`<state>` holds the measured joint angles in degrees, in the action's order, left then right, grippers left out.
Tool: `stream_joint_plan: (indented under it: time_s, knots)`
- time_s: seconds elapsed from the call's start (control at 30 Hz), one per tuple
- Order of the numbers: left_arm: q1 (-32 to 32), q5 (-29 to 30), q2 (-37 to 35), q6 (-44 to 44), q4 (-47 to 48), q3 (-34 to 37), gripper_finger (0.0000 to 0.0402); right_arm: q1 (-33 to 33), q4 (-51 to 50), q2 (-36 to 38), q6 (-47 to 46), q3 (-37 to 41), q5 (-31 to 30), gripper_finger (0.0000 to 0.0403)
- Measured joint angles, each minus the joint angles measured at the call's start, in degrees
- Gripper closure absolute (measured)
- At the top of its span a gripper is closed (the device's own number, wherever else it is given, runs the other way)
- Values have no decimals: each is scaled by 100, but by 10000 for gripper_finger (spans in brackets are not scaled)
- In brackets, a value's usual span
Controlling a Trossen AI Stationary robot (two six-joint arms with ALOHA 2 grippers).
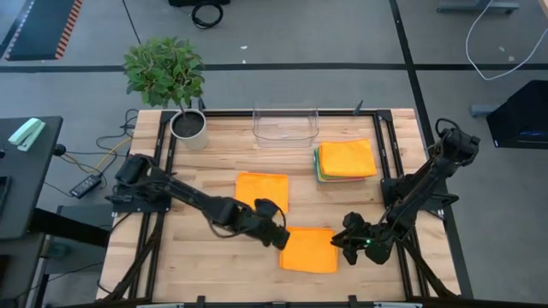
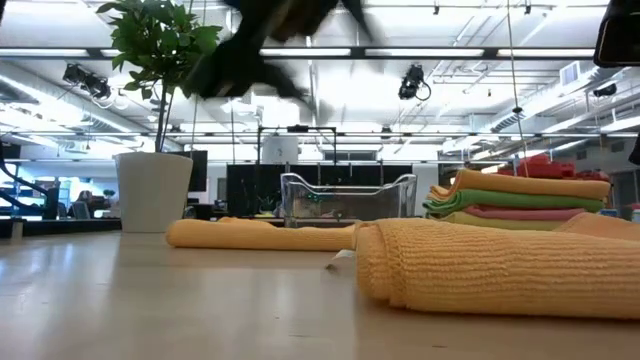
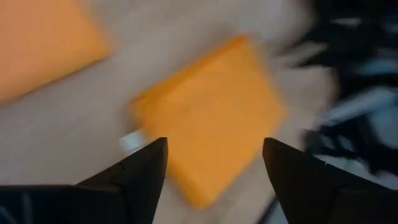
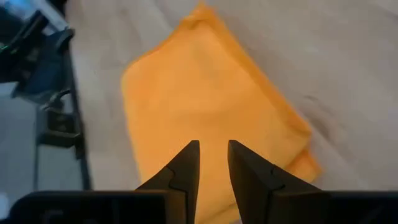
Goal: Fold microfiber towels
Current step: Fold the bottom orange towel
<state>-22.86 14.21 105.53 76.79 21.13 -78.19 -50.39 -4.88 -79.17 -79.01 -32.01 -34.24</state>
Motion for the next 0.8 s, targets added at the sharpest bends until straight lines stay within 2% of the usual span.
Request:
stream_joint_plan:
  time_s: [0.07,0.2,0.3,0.37,0.5,0.6,0.73,0.8]
  knots:
    - [-124,260,-56,-378,-239,-20,128,2,-14,-121,-140,0,-117,321]
    - [-148,138,437,-915,-999,-8,163,207,150,-340,-250,4,-200,383]
    - [-44,-248,909,-1466,-1599,-12,224,420,290,-394,-188,4,-123,395]
    - [-15,-326,1130,-1680,-1456,4,276,590,432,-452,-179,0,52,397]
    - [14,-74,1362,-2017,-1341,15,380,814,379,-558,-239,-2,465,398]
    - [16,303,1362,-2231,-1440,-15,385,925,301,-610,-317,1,598,399]
    - [25,336,1373,-2384,-1406,2,368,831,186,-459,-401,-163,481,400]
    - [25,338,1373,-2373,-1450,0,367,764,-348,-366,-571,-338,424,400]
